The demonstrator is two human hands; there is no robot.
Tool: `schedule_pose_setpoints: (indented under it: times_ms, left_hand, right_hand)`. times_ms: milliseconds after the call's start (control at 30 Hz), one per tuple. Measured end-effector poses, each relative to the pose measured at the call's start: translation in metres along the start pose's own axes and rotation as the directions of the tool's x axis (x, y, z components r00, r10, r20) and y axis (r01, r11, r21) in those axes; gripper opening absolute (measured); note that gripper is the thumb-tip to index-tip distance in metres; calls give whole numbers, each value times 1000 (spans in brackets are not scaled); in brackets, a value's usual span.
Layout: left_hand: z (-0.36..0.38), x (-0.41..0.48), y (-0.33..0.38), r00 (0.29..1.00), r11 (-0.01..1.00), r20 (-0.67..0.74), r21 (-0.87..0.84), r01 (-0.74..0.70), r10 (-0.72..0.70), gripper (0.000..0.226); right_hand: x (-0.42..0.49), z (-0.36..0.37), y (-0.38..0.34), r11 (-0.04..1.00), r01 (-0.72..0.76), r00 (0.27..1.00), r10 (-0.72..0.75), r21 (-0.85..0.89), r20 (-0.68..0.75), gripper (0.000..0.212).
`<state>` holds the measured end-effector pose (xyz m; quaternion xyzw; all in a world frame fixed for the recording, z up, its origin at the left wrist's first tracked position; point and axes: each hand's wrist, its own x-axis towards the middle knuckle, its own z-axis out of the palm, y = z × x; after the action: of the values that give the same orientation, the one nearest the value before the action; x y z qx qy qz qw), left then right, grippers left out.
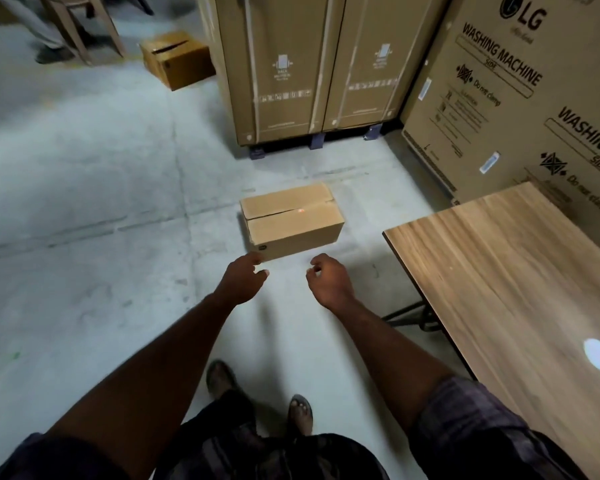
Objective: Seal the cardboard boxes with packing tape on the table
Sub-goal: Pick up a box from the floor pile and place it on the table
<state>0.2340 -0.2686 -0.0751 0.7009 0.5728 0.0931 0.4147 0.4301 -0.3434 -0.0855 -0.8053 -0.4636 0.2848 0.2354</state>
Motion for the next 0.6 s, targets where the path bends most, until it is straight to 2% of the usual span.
schedule_pose_setpoints:
  times_ms: [67, 100, 167, 300, 533, 600]
  left_hand:
    - [-22, 37, -8, 995, 967, 25, -235, 101, -98, 31]
    - [-37, 60, -12, 989, 928, 65, -342, 149, -135, 27]
    - [-57, 94, -21, 983, 873, 100, -452, 184, -156, 21]
    - [-106, 166, -34, 980, 853, 134, -485, 194, -147, 16]
    - [-162, 276, -34, 965, 900, 239, -390, 194, -105, 11]
    - [-166, 307, -26, 960, 912, 265, -365, 185, -88, 16]
  right_hand:
    - [30, 10, -19, 980, -94, 993, 105, 174, -56, 17]
    - [49, 15, -31, 968, -121, 986, 142, 221, -82, 16]
    - [74, 24, -49, 959, -128, 980, 161, 254, -114, 15]
    - [131, 47, -93, 950, -165, 963, 213, 264, -163, 11]
    - [211, 74, -143, 935, -248, 939, 296, 251, -173, 19]
    - [236, 78, -147, 922, -279, 927, 332, 270, -177, 20]
